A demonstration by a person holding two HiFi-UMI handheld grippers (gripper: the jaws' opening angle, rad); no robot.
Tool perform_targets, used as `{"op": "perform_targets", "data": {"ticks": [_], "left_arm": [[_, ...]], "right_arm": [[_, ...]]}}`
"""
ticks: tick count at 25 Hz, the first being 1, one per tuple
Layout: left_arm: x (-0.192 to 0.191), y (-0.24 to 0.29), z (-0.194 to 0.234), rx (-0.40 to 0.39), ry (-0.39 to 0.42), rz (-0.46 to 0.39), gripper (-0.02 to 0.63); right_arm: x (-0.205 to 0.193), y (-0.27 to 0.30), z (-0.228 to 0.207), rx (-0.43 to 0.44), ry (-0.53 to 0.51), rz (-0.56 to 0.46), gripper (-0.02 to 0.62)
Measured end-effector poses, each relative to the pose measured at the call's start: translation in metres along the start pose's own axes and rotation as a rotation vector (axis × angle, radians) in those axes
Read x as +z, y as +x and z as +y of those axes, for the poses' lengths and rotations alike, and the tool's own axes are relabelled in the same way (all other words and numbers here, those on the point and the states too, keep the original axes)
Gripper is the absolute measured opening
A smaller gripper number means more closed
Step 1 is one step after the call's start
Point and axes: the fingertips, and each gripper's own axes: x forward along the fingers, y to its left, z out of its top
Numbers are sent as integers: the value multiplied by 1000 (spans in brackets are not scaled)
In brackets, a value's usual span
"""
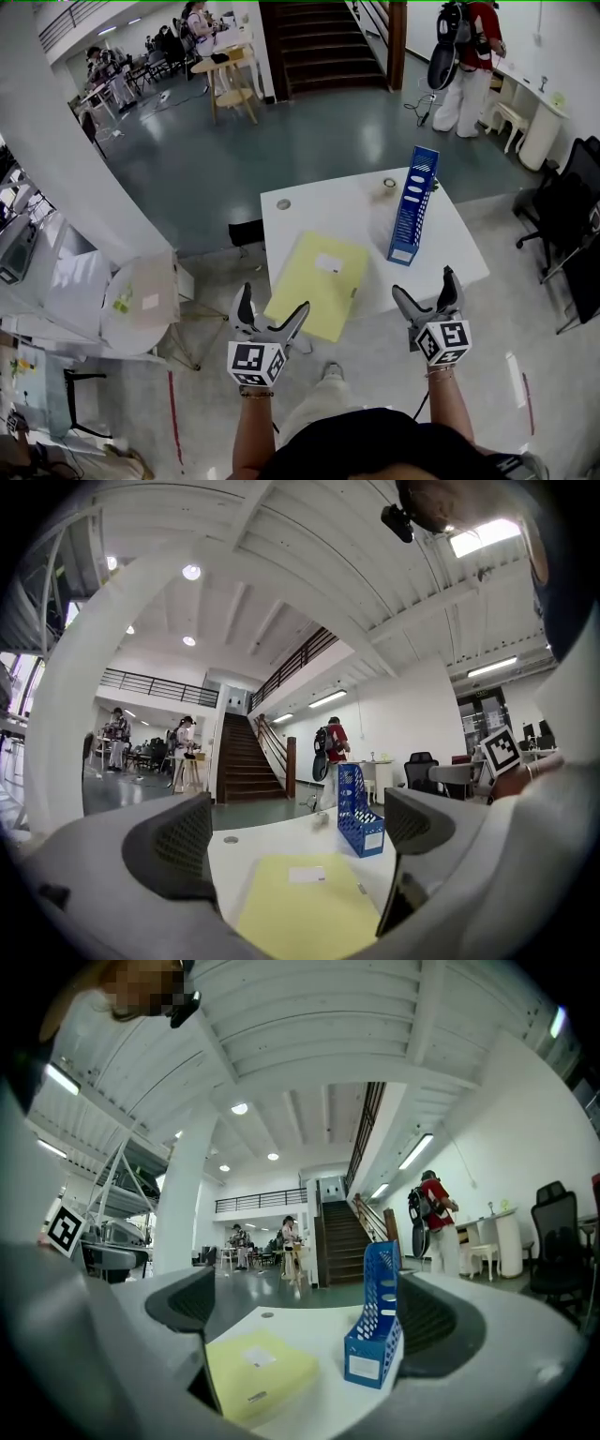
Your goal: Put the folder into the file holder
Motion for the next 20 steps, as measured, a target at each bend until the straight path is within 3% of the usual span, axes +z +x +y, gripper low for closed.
{"op": "perform_targets", "data": {"ticks": [20], "left_arm": [[-55,115,60,-93,-21,157,561]], "right_arm": [[-74,101,-34,-113,97,150,586]]}}
